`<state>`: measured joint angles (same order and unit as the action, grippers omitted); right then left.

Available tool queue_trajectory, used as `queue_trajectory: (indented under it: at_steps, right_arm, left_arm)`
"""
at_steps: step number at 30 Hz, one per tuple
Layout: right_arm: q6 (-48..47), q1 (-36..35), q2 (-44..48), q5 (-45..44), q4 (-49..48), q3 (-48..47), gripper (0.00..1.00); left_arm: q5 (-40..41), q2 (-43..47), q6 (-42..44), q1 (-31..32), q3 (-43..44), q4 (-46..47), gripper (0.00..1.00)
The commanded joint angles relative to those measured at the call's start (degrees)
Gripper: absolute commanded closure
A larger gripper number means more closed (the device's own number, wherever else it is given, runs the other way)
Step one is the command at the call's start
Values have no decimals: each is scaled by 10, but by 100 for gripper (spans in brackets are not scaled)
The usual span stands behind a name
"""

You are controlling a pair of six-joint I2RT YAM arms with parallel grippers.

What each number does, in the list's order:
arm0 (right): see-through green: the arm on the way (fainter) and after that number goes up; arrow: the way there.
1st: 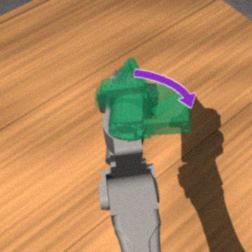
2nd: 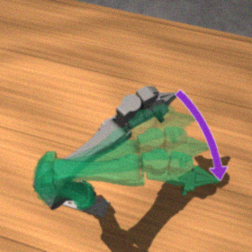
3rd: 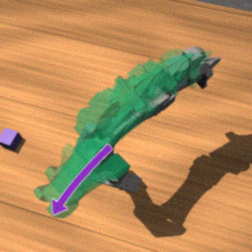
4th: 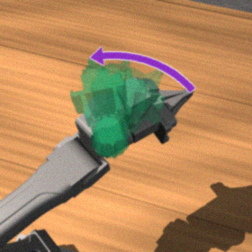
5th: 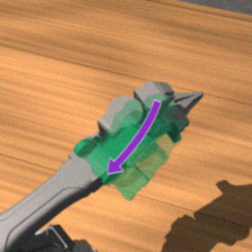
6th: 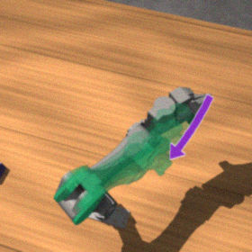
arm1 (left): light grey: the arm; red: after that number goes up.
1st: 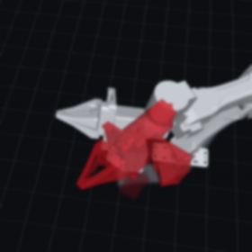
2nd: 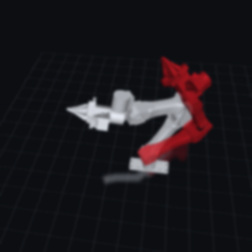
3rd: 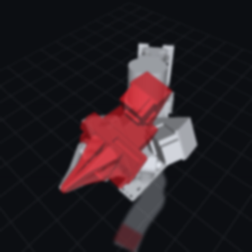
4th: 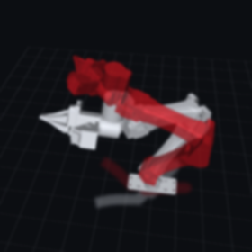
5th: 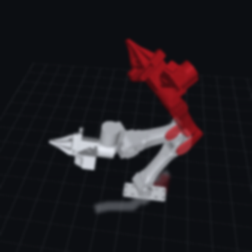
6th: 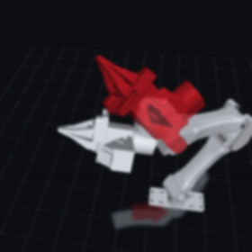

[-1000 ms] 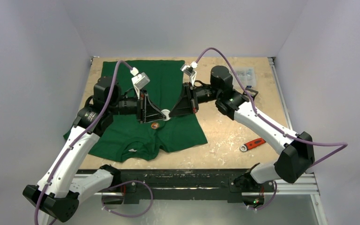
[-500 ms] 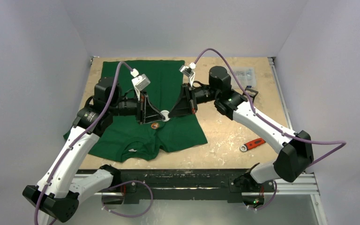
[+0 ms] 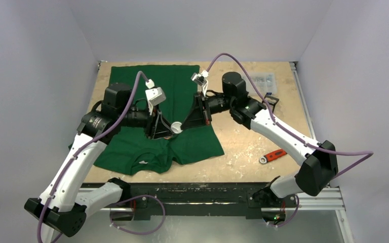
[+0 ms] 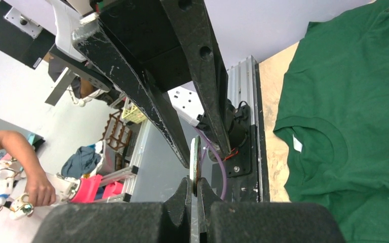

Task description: Remove the brooch from the garment

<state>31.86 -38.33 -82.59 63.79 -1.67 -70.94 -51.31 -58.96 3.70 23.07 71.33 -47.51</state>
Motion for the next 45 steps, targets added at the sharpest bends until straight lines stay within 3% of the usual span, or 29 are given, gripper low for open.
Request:
queue_trajectory:
  at_steps: [1, 7, 16, 24, 29, 34, 45]
  right_arm:
    - [-51, 2, 14, -11, 39, -37, 100]
    - [-119, 10, 26, -48, 111, -45, 100]
    - [-305, 90, 42, -152, 309, -58, 100]
    - [-457, 175, 32, -287, 451, -51, 100]
    - [-530, 229, 26, -401, 479, -39, 100]
    - [-575, 267, 26, -534, 416, 8, 100]
    - [-628, 316, -60, -705, 270, 39, 100]
  left_arm:
    - [15, 14, 21, 1, 25, 1, 62]
    - [29, 20, 10, 0, 28, 9, 45]
    - [68, 11, -7, -33, 26, 6, 3]
    - [90, -23, 2, -56, 29, -13, 1]
    - [96, -35, 5, -59, 26, -11, 1]
    - [107, -54, 10, -60, 39, -18, 1]
    - [114, -73, 12, -60, 53, -26, 1]
